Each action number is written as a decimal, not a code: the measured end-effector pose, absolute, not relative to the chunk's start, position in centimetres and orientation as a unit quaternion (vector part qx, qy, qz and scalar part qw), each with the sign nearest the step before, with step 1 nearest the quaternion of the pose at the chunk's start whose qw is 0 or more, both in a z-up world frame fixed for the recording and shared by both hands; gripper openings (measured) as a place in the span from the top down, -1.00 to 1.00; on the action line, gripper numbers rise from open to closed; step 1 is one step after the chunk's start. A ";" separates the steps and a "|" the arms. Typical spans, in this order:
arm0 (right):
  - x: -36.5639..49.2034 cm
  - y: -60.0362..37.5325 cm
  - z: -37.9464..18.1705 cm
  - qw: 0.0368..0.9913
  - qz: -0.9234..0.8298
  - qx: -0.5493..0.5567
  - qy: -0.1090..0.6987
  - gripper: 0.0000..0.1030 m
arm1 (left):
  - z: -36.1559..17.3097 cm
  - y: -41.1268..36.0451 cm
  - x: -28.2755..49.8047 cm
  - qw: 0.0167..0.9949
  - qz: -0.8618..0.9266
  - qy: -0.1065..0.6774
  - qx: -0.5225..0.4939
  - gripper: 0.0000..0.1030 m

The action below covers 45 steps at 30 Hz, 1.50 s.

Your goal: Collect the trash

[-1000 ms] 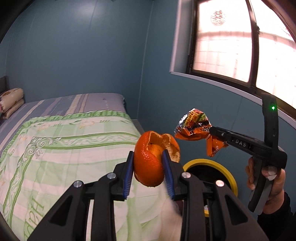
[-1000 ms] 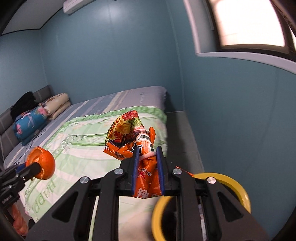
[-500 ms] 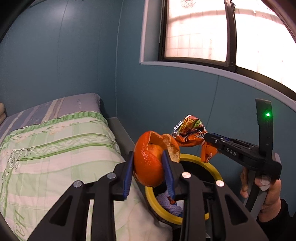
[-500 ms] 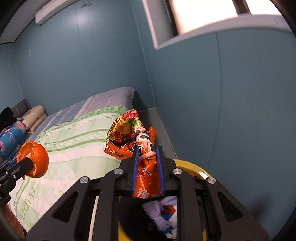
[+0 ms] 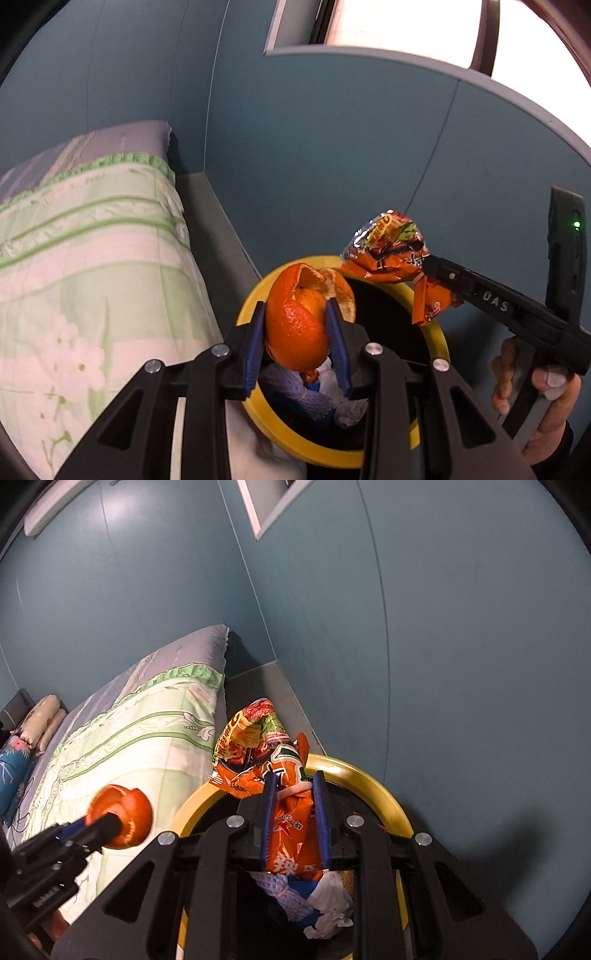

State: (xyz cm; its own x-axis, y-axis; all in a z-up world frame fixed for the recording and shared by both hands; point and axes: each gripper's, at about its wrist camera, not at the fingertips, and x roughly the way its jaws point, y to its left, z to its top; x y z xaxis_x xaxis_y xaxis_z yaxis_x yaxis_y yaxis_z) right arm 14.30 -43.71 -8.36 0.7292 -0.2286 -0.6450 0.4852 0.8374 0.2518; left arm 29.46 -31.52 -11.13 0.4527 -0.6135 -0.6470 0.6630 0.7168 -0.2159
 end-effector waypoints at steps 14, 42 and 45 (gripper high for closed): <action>13.6 -44.5 -7.6 0.898 -0.220 0.223 0.310 0.29 | -10.7 -28.7 30.2 0.855 -0.360 0.373 -0.021 -0.06; 14.4 -18.3 -0.6 0.961 -0.020 0.098 0.258 -0.16 | -4.5 2.7 19.3 0.956 -0.123 0.259 -0.066 -0.42; 13.4 -16.8 0.4 0.967 -0.020 0.093 0.237 -0.56 | -3.1 4.3 17.5 0.965 -0.108 0.227 -0.072 -0.66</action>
